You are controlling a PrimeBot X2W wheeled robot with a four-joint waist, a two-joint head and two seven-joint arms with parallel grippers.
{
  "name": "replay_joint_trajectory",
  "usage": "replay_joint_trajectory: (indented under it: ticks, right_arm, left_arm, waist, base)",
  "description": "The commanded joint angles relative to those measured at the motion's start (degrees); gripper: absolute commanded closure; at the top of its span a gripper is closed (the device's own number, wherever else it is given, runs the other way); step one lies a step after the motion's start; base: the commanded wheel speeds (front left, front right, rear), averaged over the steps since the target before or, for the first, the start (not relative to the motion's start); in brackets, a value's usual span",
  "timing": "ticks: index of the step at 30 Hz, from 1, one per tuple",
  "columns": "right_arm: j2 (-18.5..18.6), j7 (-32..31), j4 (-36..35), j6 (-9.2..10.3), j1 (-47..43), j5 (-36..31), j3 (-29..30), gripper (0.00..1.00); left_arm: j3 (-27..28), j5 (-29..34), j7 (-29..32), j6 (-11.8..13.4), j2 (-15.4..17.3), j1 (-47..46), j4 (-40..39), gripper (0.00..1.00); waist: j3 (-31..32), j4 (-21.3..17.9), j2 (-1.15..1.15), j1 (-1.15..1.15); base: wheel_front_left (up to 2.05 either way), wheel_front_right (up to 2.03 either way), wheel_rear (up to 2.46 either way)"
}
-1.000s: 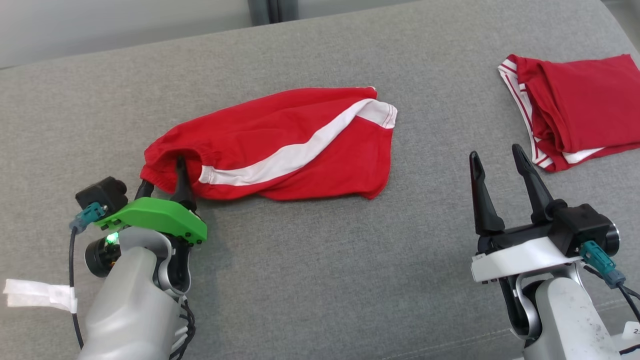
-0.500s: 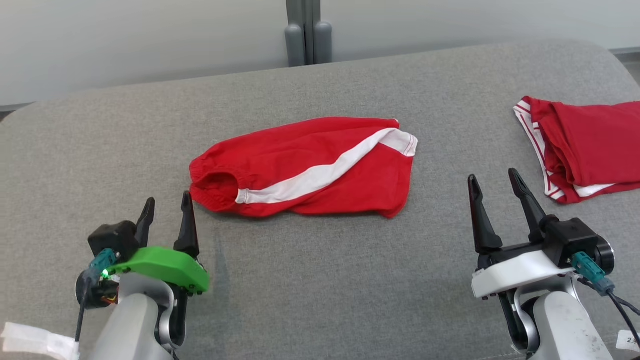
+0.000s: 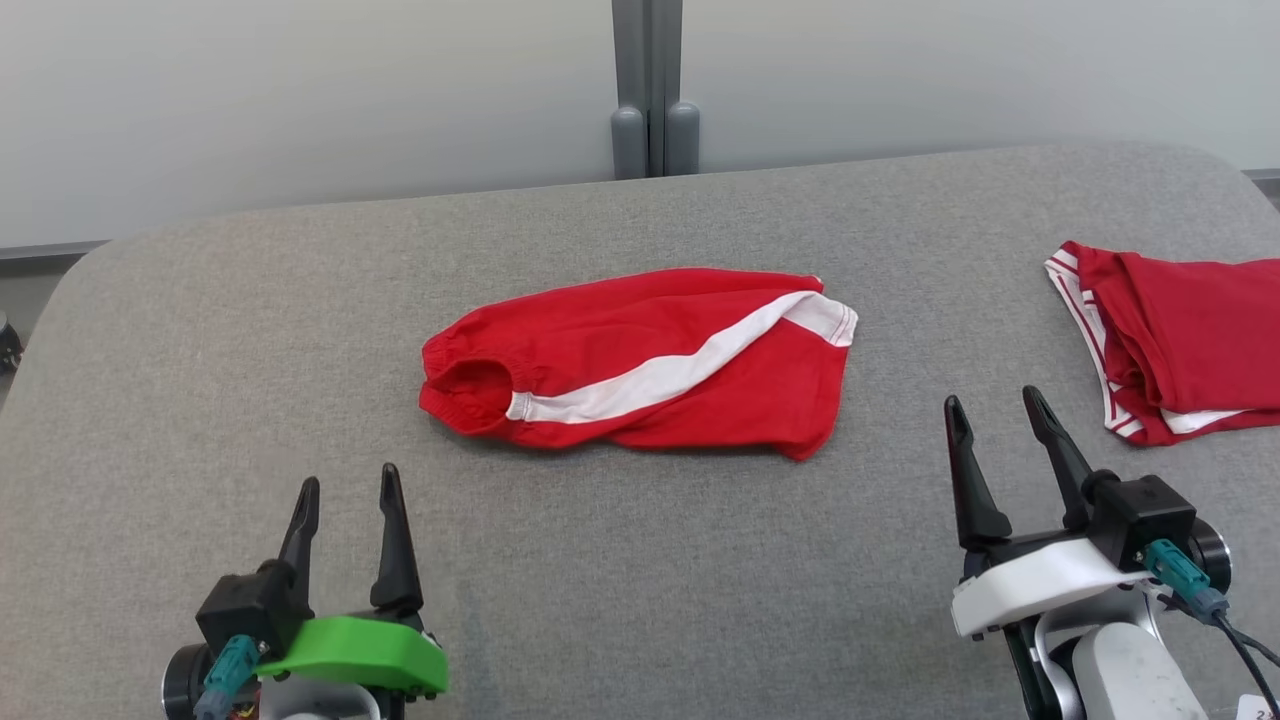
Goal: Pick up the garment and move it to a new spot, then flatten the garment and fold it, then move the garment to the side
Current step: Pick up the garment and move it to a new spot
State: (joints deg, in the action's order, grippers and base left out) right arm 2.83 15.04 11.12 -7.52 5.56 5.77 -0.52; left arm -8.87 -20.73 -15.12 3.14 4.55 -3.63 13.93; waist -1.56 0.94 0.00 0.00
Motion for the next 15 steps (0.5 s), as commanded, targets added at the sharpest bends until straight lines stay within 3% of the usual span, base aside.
replay_joint_trajectory:
  ticks: [1,15]
  right_arm:
    - [0.12,0.18,0.30,0.07,-1.06,0.86,-0.13,0.00]
    - [0.12,0.19,1.37,0.07,-0.56,3.55,-2.91,0.00]
  left_arm:
    - [0.53,0.93,-0.01,0.42,-0.38,1.74,-1.20,0.00]
    - [2.11,1.73,-0.02,-0.55,-1.54,5.14,-1.93,0.00]
  waist:
    - [0.07,0.01,0.00,0.00]
    - [0.40,-0.27,0.00,0.00]
  base:
    - [0.00,0.00,0.00]
    - [0.00,0.00,0.00]
